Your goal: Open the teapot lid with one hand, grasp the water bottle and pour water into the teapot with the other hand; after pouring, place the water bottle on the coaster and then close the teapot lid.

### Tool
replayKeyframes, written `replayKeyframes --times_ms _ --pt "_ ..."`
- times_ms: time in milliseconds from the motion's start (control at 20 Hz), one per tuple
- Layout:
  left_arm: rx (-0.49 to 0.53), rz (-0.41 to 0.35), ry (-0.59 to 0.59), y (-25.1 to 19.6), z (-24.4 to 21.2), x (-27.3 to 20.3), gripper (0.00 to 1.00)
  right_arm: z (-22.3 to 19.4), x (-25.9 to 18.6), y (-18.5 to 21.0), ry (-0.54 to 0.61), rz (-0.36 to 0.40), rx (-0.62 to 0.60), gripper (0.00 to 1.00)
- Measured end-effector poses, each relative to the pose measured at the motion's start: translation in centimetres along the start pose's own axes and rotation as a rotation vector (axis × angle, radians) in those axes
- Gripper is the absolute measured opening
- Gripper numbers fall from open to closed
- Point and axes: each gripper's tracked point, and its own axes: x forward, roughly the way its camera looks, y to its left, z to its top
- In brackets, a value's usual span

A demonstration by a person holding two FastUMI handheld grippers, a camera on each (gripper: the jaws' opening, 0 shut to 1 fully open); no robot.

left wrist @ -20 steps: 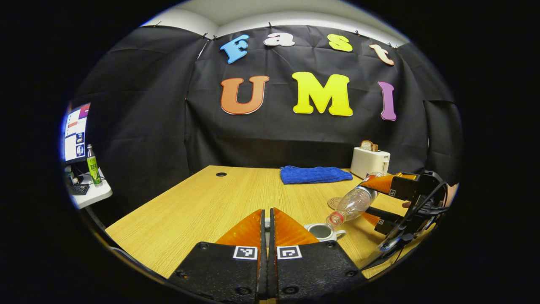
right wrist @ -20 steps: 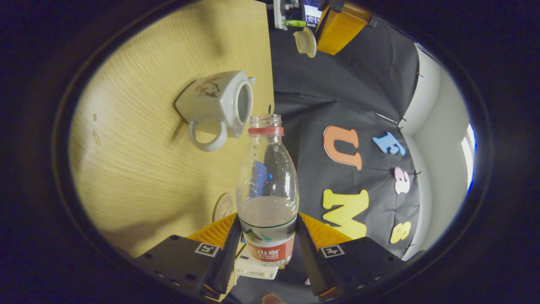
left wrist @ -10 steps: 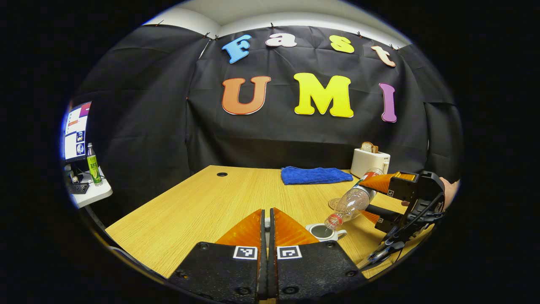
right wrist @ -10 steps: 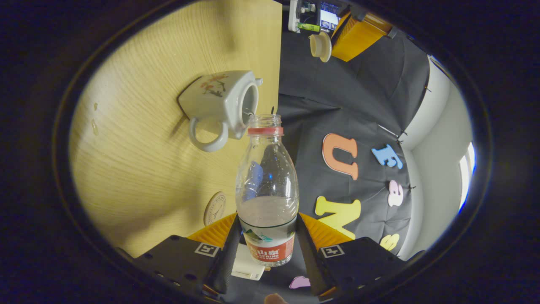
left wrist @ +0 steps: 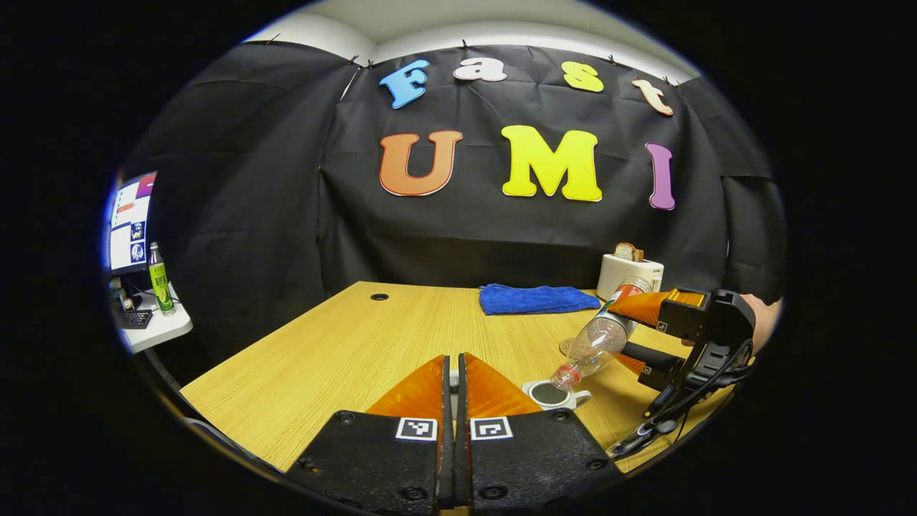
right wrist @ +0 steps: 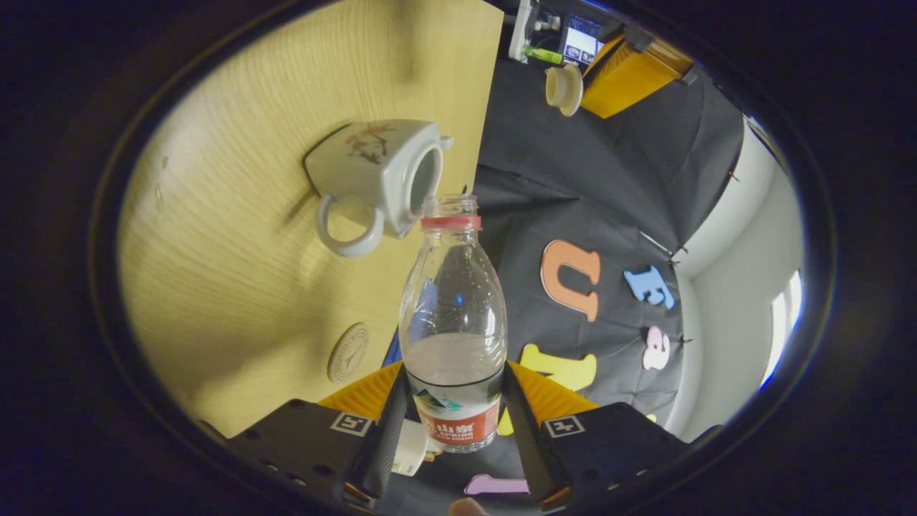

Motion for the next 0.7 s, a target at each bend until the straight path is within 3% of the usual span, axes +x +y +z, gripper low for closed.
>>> replayKeyframes --times_ms 700 --pt "-0.004 -0.001 -0.002 0.2 0.1 0.0 0.03 -0.7 -0.4 -1.5 -0.001 -0.022 -0.119 0.72"
